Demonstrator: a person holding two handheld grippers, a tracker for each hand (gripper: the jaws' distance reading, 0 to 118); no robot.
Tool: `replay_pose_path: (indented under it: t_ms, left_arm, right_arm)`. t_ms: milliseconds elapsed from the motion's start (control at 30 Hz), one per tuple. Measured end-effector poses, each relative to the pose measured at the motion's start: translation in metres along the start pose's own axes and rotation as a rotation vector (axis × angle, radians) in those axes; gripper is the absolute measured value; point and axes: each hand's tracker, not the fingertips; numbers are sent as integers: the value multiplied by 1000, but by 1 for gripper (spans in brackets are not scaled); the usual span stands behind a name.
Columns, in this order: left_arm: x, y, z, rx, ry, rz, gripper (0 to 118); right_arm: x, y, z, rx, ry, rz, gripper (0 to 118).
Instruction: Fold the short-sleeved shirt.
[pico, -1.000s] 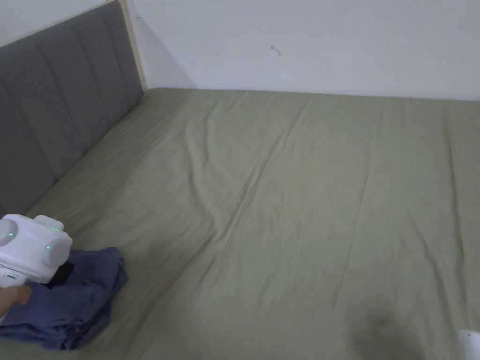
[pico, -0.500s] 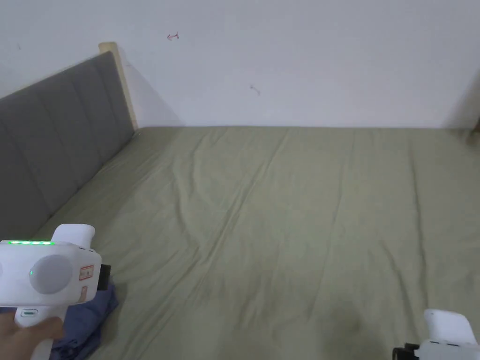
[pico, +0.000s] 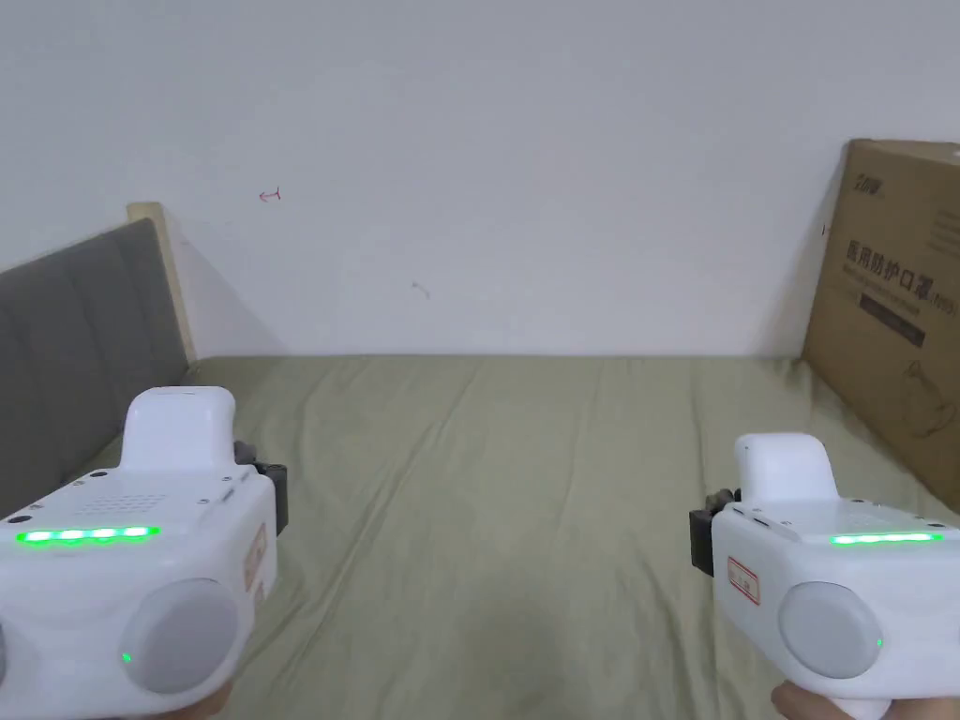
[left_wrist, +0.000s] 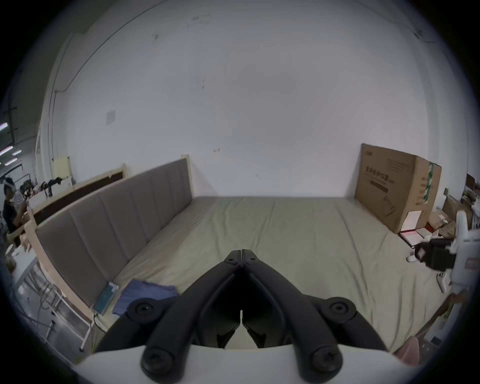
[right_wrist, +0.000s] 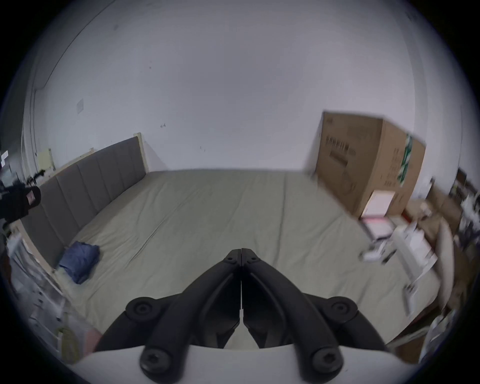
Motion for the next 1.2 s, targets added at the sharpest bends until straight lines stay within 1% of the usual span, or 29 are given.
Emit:
replay_pose_path:
  t_ms: [33, 67, 100, 133, 167, 200, 267, 333, 433, 467, 567, 667, 700, 733, 767, 800, 833, 867, 900, 933, 1067, 1200]
  left_arm:
    - [5, 2, 3, 23, 50, 2, 0]
    - [9, 1, 8, 70, 70, 12, 0]
    - [16, 3, 12, 91, 47, 26, 0]
    - [20, 4, 15, 91, 55, 48, 0]
    - [22, 3, 19, 105, 53, 63, 0]
    - [23, 1, 24, 127, 28, 66, 0]
    - [32, -2, 33, 165, 41, 56, 0]
    - [38, -7, 37, 192, 73, -6, 0]
    - [45, -9, 39, 198, 28, -43, 0]
    - [45, -9, 38, 195, 1, -45, 0]
    - [44, -7, 36, 180, -4, -20, 0]
    - [44, -7, 33, 167, -9, -16, 5]
    - [44, -7, 32, 159, -7, -19, 16]
    - [43, -7, 30, 151, -15, -27, 34]
    - [42, -7, 29, 138, -25, -33, 67]
    - [42, -7, 27, 129, -24, -31, 91]
    - [42, -8, 27, 127, -24, -26, 107]
    - [40, -10, 28, 131, -29, -18, 114]
    - [40, -10, 30, 141, -21, -12, 114]
    - [39, -9, 31, 141, -22, -7, 114]
    - [37, -5, 31, 143, -16, 23, 114]
    - [36, 0, 32, 101, -53, 37, 114]
  right_arm:
    - [0, 6, 4, 34, -23, -3, 0]
    - [1, 12, 11, 74, -30, -30, 0]
    - [3, 16, 19, 104, -23, -62, 0]
    - [4, 19, 26, 135, -32, -86, 0]
    - [5, 20, 33, 167, -51, -94, 0]
    - [4, 20, 39, 191, -71, -90, 0]
    - [4, 19, 48, 233, -111, -95, 0]
    - [4, 16, 52, 235, -110, -88, 0]
    - [5, 16, 51, 249, -121, -82, 0]
    - [5, 16, 49, 244, -122, -83, 0]
    - [5, 15, 48, 232, -108, -92, 2]
    - [1, 12, 45, 228, -124, -59, 6]
    - [0, 12, 44, 230, -123, -46, 12]
    - [0, 12, 44, 232, -116, -40, 20]
    - [0, 12, 43, 230, -114, -41, 35]
    - [-1, 13, 43, 227, -112, -42, 52]
    - [0, 13, 42, 228, -106, -49, 73]
    - [1, 13, 41, 228, -95, -55, 97]
    - [0, 13, 42, 227, -89, -57, 109]
    - [0, 13, 42, 233, -88, -55, 115]
    - [0, 14, 44, 255, -98, -31, 116]
    - [1, 12, 46, 255, -79, -44, 116]
